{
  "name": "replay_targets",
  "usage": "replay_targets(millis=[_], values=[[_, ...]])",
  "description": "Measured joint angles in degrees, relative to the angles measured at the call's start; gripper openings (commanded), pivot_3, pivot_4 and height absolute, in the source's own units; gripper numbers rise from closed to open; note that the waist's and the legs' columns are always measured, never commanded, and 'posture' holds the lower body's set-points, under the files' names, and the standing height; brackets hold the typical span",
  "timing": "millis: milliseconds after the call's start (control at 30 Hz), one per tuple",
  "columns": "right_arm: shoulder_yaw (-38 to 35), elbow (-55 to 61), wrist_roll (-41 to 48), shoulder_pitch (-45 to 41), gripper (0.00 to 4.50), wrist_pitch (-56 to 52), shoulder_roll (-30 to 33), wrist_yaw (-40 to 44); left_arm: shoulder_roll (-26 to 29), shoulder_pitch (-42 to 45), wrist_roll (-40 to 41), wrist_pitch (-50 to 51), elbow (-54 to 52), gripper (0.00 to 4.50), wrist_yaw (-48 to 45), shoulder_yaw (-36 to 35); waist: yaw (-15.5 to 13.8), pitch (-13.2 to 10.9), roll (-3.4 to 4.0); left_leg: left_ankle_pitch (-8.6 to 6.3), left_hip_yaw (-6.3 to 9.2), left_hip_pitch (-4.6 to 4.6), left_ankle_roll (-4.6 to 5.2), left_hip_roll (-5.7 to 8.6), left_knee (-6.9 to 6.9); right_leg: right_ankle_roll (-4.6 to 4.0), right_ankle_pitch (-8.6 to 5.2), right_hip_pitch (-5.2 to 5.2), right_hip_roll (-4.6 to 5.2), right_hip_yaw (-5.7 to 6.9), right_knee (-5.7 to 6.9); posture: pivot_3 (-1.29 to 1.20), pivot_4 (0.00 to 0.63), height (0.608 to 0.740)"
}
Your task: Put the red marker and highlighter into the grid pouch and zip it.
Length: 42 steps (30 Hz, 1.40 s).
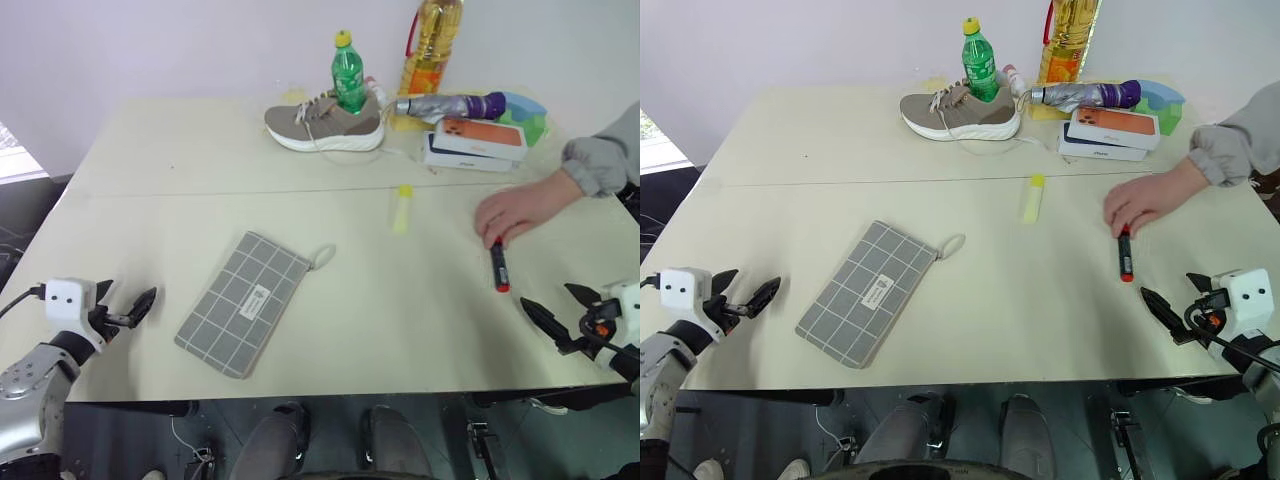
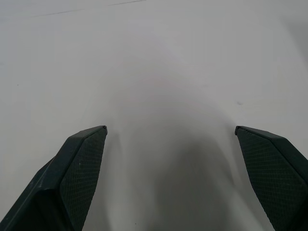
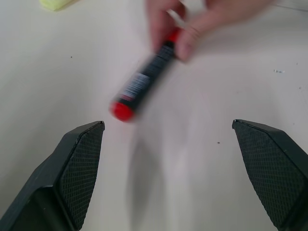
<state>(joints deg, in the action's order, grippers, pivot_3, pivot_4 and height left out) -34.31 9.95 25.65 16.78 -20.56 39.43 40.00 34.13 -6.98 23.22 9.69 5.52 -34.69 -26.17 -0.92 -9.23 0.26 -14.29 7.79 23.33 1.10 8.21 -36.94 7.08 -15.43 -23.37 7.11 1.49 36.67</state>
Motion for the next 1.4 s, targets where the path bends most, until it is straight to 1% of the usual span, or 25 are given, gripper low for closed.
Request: replay_targets(millis=[700,867,1067,1200,1233,1300,1333,1400], values=[[0.1,0.0,-0.3,-0.3,4.43,0.2,0.0,0.0,0.0,1.7,-0.2,-0.3,0.4,4.50,0.3,0.0,0.0,0.0,0.00,0.00,0.00,0.00,0.01,0.00,0.02,0.05,0.03,0.01,0.00,0.00,-0.03,0.00,0.150,0.740],[0.5,-0.4,-0.6,-2.5,4.43,0.7,0.0,0.1,-0.5,1.5,-0.1,-2.1,0.4,4.50,0.1,0.0,0.1,0.0,0.00,0.00,0.00,0.00,0.01,-0.01,0.02,0.08,0.05,0.01,-0.01,0.00,-0.04,0.00,0.150,0.740],[4.1,2.0,-0.1,-4.6,4.43,-0.6,-0.1,0.2,-1.0,1.0,0.4,-3.0,0.3,4.50,-0.1,-0.2,0.1,0.0,0.00,0.00,0.00,0.00,0.01,-0.01,0.02,0.08,0.04,0.01,-0.01,0.00,-0.04,0.00,0.150,0.740],[9.8,7.2,1.3,-9.4,4.43,-3.3,-0.9,-0.4,-3.2,0.4,1.2,-3.8,-1.5,4.50,-0.1,-0.1,0.2,0.0,-0.01,0.00,0.00,0.00,0.01,-0.03,0.01,0.08,0.05,0.00,-0.02,0.00,-0.04,0.00,0.150,0.740],[12.0,8.9,2.2,-11.5,3.88,-4.6,-1.8,-0.8,-3.8,0.3,1.2,-3.9,-2.2,4.50,0.0,-0.1,0.2,0.0,-0.02,0.00,0.00,0.00,0.01,-0.05,0.01,0.08,0.05,0.00,-0.03,0.00,-0.04,0.00,0.150,0.740],[17.0,12.3,3.9,-15.4,3.09,-7.1,-3.8,-1.4,-4.8,0.4,1.2,-3.9,-3.8,4.50,0.1,0.3,0.1,0.0,-0.01,0.00,0.00,0.01,0.01,-0.05,0.01,0.08,0.05,-0.01,-0.03,0.00,-0.04,0.00,0.150,0.740],[20.1,13.9,4.6,-17.6,2.42,-8.4,-5.2,-1.9,-4.9,0.4,1.1,-4.0,-4.2,4.50,0.0,0.7,0.1,0.0,-0.03,0.00,0.00,0.02,0.01,-0.05,0.01,0.08,0.05,-0.02,-0.03,0.00,-0.04,0.00,0.150,0.740],[24.0,15.4,5.0,-20.3,1.40,-9.9,-7.1,-3.0,-5.0,0.5,1.0,-4.1,-4.1,4.50,0.0,0.8,0.0,0.0,-0.03,-0.01,0.01,0.03,0.03,-0.04,0.02,0.09,0.06,-0.09,-0.04,0.01,-0.11,0.00,0.150,0.740]])
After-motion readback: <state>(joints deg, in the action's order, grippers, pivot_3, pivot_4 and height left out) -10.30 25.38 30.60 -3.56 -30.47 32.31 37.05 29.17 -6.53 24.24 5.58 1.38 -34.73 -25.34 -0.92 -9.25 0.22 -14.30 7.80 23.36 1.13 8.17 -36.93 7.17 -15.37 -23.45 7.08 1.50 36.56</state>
